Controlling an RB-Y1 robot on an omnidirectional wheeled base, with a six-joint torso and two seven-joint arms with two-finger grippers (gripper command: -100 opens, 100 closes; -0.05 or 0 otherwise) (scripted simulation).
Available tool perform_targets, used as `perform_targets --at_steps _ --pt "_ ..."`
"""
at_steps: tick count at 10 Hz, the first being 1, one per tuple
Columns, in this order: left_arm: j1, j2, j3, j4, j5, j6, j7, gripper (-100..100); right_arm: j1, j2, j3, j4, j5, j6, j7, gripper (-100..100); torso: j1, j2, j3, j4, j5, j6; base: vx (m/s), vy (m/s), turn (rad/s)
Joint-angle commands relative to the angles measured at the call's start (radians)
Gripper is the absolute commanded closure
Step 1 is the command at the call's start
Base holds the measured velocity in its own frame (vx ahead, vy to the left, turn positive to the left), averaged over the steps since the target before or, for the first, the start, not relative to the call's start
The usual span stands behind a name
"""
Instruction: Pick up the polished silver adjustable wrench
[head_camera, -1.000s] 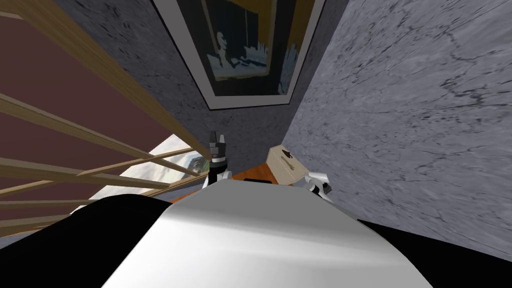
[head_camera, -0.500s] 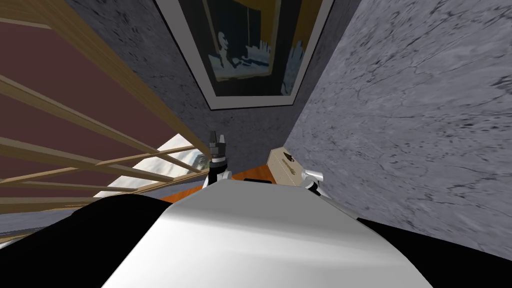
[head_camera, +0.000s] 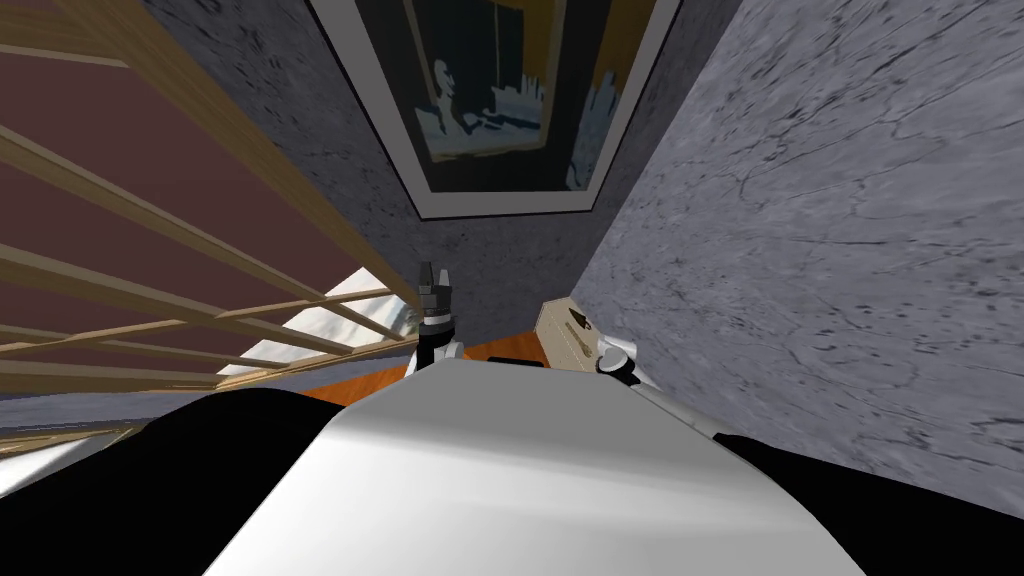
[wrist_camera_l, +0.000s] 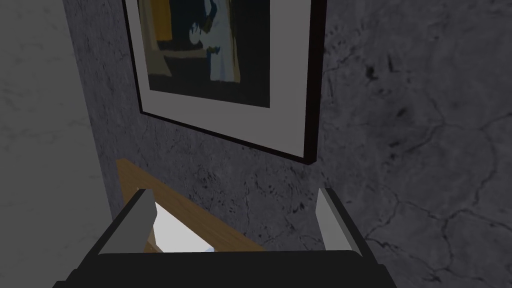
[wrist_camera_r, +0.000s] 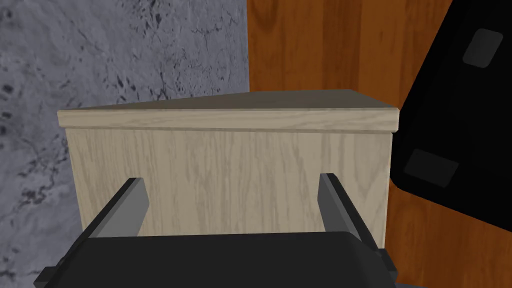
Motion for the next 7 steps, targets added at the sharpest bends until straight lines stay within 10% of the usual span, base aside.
perform_targets --at_steps 1,7 --pt "0.0 0.0 0.0 0.0 0.0 0.0 0.0 0 -0.009 0.013 -0.004 -0.006 -0.032 -0.007 0.005 -100 0.0 0.0 0.0 0.0 0.0 0.0 0.045 -0.074 0.095" --pt "0.0 0.0 0.0 0.0 0.0 0.0 0.0 0 -0.065 0.025 -0.018 0.081 -0.141 0.009 -0.011 -100 0.002 0.001 0.0 0.0 0.0 0.001 0.042 -0.071 0.101"
